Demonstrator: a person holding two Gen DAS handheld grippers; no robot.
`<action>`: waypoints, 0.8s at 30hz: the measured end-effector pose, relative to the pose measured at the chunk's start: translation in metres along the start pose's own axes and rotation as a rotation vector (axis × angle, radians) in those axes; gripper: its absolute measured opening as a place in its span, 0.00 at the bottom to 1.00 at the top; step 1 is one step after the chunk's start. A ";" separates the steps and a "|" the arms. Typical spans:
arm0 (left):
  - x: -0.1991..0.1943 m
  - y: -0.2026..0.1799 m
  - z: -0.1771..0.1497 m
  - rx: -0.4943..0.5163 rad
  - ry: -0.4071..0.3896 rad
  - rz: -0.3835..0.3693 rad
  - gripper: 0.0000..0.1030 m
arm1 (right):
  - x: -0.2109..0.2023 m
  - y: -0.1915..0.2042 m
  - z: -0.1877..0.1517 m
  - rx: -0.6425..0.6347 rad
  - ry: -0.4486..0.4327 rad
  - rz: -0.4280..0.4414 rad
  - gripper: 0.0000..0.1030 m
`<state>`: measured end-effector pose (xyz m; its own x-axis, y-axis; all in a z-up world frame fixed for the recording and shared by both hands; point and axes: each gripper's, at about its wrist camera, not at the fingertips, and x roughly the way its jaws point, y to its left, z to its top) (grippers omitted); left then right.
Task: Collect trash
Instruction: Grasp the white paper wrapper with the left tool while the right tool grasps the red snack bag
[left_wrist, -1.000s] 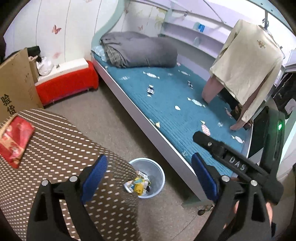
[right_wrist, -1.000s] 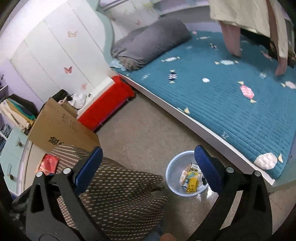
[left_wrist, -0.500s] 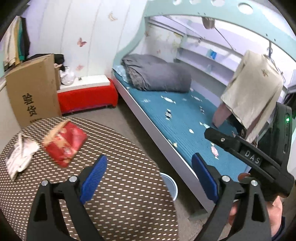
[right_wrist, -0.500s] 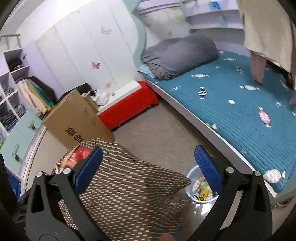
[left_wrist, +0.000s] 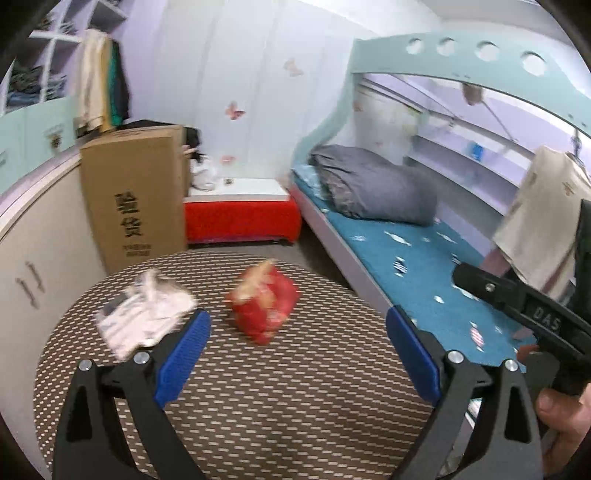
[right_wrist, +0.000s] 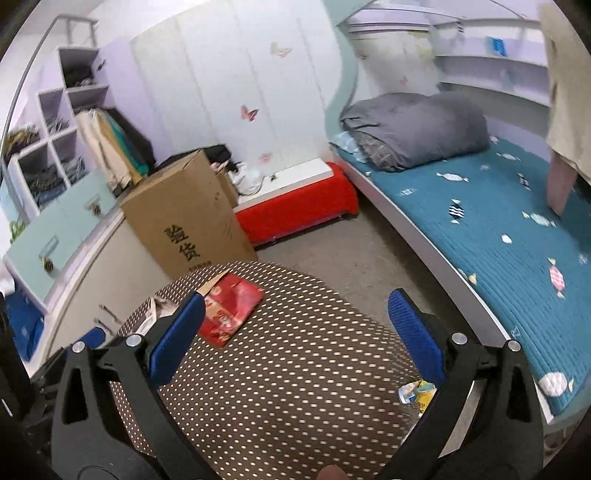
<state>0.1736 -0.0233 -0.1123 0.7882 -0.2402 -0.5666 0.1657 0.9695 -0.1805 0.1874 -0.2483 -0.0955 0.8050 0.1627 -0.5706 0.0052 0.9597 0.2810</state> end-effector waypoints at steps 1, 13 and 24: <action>0.001 0.009 -0.001 -0.011 -0.003 0.015 0.91 | 0.007 0.008 -0.001 -0.016 0.008 -0.003 0.94; 0.056 0.138 0.001 -0.134 0.064 0.216 0.91 | 0.110 0.088 -0.026 -0.152 0.146 0.014 0.94; 0.135 0.190 0.003 -0.118 0.181 0.253 0.91 | 0.177 0.127 -0.040 -0.240 0.196 -0.006 0.94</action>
<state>0.3135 0.1285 -0.2210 0.6757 -0.0079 -0.7372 -0.0997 0.9898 -0.1020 0.3072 -0.0889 -0.1916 0.6754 0.1759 -0.7162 -0.1496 0.9836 0.1006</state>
